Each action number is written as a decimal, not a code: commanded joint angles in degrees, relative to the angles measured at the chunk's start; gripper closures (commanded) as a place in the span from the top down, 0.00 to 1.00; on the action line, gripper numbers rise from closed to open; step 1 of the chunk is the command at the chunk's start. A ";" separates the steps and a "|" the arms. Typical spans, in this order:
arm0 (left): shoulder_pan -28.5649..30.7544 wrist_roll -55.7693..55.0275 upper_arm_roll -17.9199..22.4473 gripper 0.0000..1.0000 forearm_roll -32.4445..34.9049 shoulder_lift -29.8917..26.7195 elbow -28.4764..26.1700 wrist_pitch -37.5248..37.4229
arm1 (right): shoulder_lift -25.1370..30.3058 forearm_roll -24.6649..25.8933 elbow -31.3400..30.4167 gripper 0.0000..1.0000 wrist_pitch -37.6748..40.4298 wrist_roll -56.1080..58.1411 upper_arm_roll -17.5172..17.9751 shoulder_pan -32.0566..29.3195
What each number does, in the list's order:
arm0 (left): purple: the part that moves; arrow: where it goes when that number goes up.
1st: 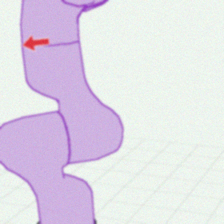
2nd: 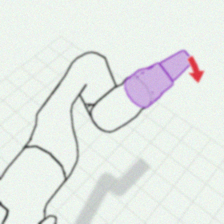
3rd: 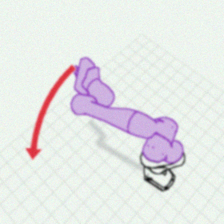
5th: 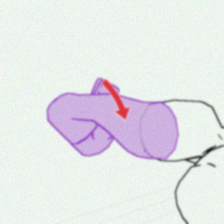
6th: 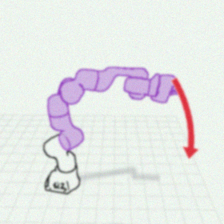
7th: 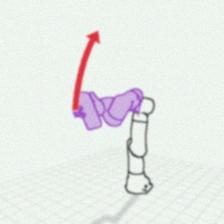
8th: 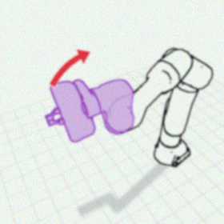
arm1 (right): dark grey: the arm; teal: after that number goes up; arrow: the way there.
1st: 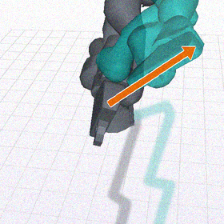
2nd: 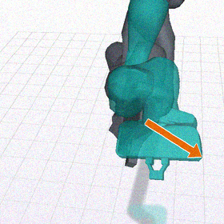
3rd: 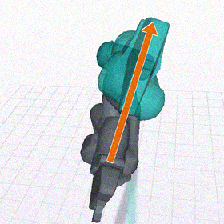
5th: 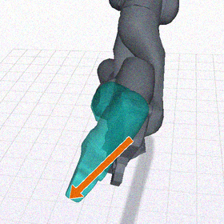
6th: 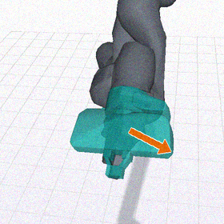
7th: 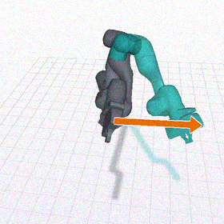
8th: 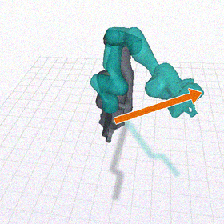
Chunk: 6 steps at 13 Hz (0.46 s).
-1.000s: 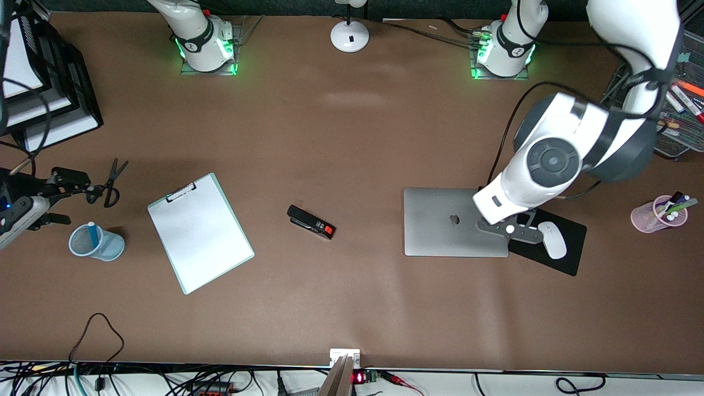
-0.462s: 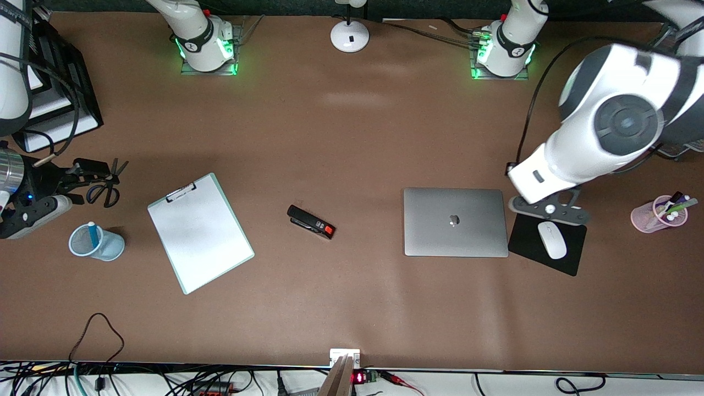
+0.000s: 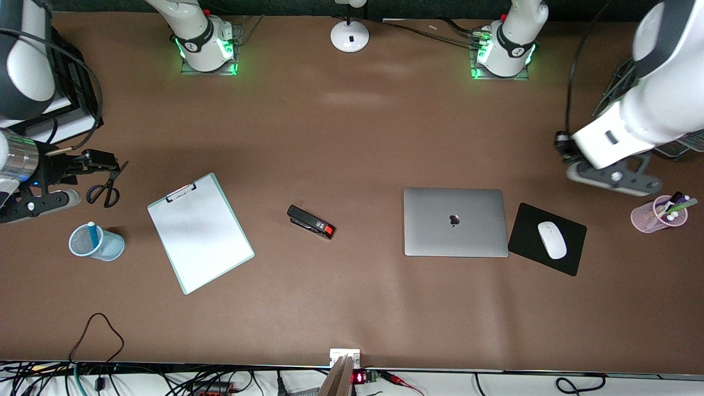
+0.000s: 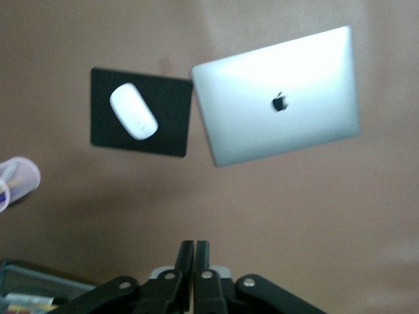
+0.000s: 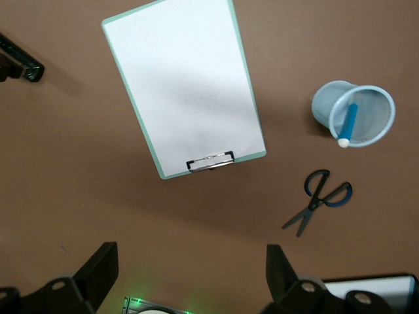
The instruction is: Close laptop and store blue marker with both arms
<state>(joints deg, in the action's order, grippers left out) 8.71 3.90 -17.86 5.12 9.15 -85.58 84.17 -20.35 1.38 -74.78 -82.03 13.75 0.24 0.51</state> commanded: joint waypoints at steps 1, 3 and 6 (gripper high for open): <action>-1.06 1.72 3.35 0.66 -1.52 -5.98 -7.40 1.26 | 1.36 1.43 -0.28 1.00 0.30 -1.97 -0.33 0.11; -0.89 1.72 4.40 1.00 -3.61 -6.16 -7.41 2.13 | 1.45 0.99 0.07 1.00 0.56 -2.67 -0.77 -0.07; -2.37 1.72 7.74 1.00 -3.89 -8.69 -9.86 4.06 | 2.41 0.91 0.16 1.00 0.64 -5.48 -2.17 -1.12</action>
<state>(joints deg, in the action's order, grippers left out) 8.15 4.48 -12.93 2.91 3.99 -91.82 85.91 -19.55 1.92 -74.76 -82.05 10.46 -1.15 0.22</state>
